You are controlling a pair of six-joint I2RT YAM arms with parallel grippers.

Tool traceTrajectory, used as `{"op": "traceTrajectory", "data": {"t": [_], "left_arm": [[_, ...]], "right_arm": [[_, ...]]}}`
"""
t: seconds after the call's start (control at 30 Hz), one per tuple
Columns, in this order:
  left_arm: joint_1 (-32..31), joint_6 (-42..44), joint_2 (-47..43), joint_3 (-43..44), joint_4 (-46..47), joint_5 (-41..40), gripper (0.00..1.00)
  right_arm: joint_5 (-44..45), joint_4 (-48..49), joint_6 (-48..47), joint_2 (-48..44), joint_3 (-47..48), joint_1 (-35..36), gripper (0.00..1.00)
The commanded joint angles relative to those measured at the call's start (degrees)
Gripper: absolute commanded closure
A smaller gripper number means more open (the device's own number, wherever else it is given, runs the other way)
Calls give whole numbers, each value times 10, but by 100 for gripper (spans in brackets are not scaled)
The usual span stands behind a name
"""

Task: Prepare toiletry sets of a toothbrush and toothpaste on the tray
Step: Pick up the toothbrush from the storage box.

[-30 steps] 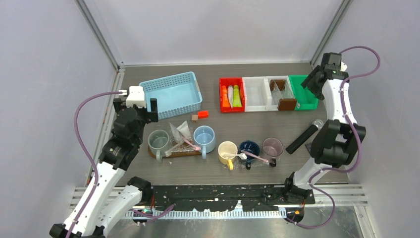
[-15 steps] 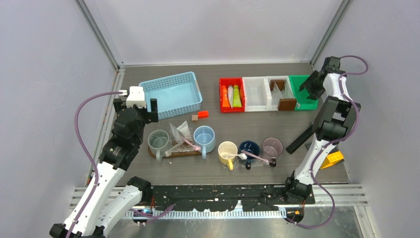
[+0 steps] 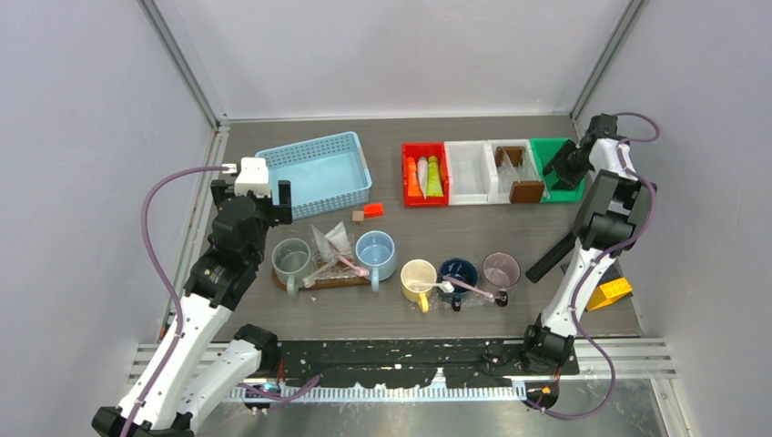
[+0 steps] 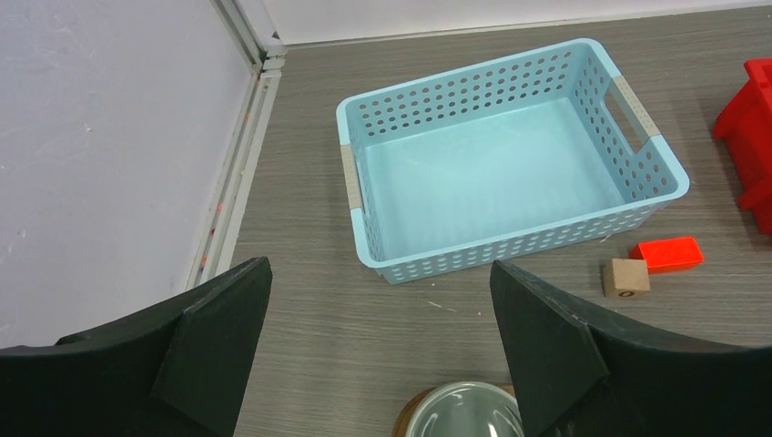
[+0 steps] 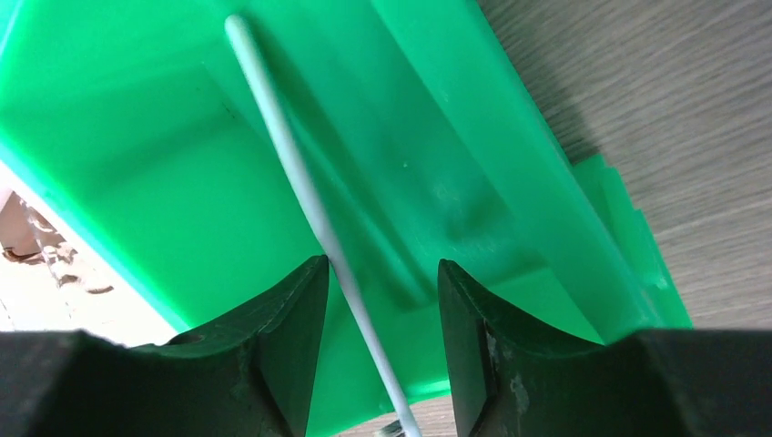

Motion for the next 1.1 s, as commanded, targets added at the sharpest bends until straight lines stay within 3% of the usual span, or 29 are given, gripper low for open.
{"op": "traceTrajectory", "data": {"t": [0.0,0.23,0.7,1.07], "left_arm": [[0,5,-1,1,36,-4,6],[0,5,-2,0,36,-5,7],[0,7,-16,0,37,-7,7],[0,8,-37,0,38,-6,7]], "right_arm": [[-16,-20,-23,19,17,5,47],[34,-25,-33,17,16,5,56],[82,-39,-40,-34,43,5,93],[103,-101,-2,-143,39,4,99]]}}
